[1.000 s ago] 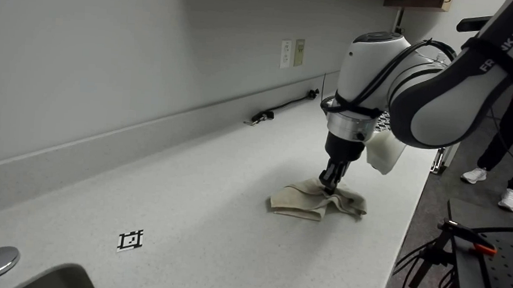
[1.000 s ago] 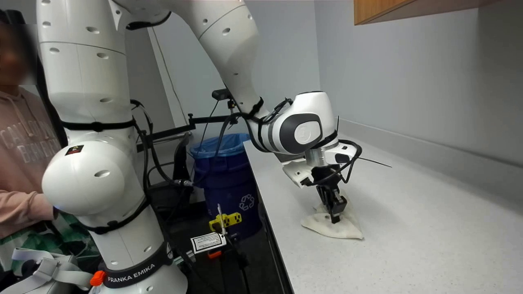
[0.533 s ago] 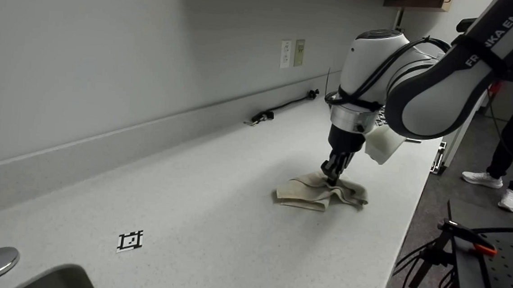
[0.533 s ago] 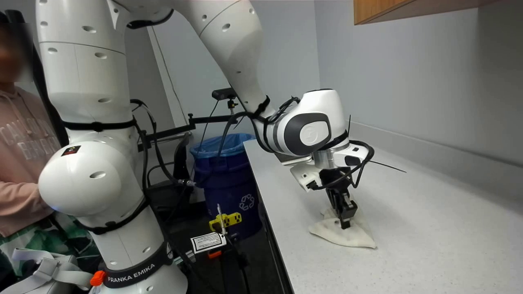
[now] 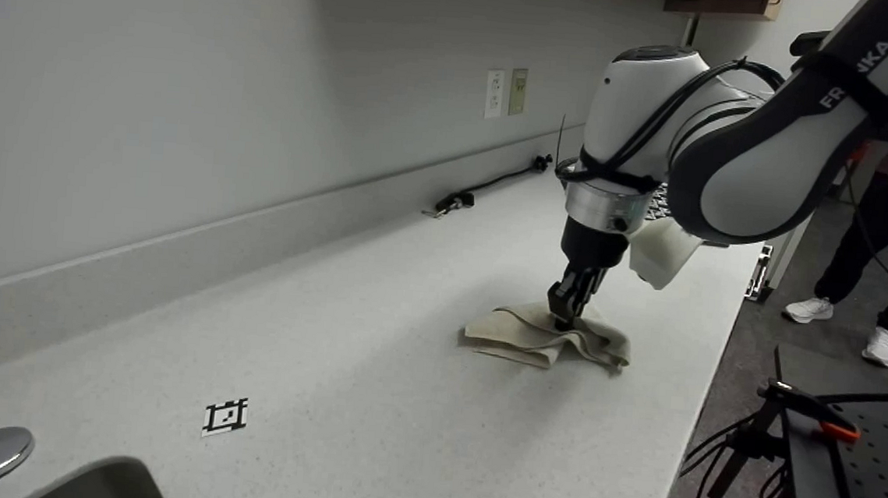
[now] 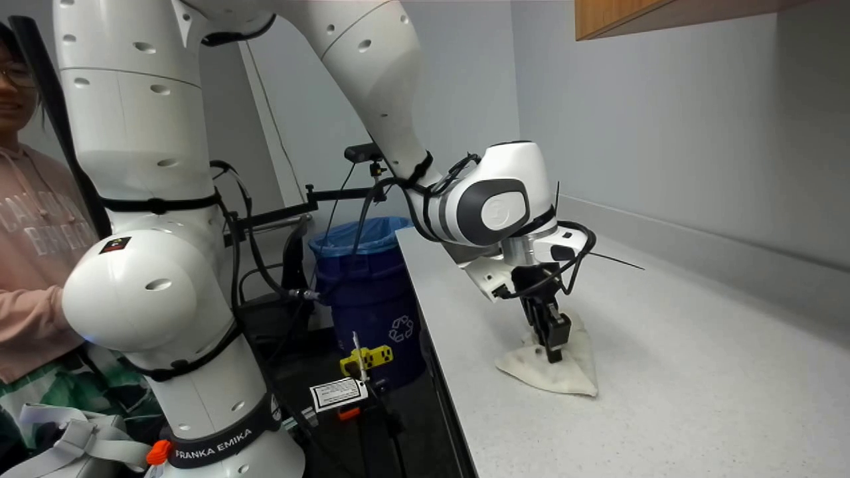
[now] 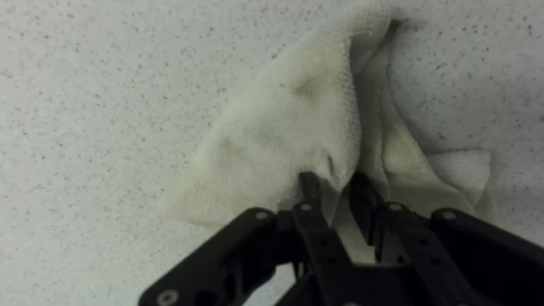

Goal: Wipe the counter with the cloth

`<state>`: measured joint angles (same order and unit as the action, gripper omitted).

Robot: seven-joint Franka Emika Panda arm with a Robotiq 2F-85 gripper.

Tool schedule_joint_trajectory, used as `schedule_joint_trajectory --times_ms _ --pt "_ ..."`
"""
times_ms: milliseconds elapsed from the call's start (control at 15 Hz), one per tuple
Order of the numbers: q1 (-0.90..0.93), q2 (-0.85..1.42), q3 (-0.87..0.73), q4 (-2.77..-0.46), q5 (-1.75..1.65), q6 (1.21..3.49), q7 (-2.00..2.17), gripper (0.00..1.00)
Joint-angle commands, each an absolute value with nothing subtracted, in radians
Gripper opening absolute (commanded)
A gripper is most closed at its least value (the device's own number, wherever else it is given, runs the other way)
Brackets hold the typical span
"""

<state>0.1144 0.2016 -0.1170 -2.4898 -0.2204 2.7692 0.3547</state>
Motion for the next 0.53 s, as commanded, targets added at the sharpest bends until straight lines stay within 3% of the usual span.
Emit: schedule_joint_trajectory --times_ms 0,333,467 --pt "0.103 0.145 -0.111 -2.5 -0.231 2.717 0.326 0.59" --pt "0.078 0.04 -0.101 -2.529 -0.224 2.634 0.294 0.96" --pt "0.063 -0.013 -0.094 -2.539 -0.222 2.592 0.268 1.0"
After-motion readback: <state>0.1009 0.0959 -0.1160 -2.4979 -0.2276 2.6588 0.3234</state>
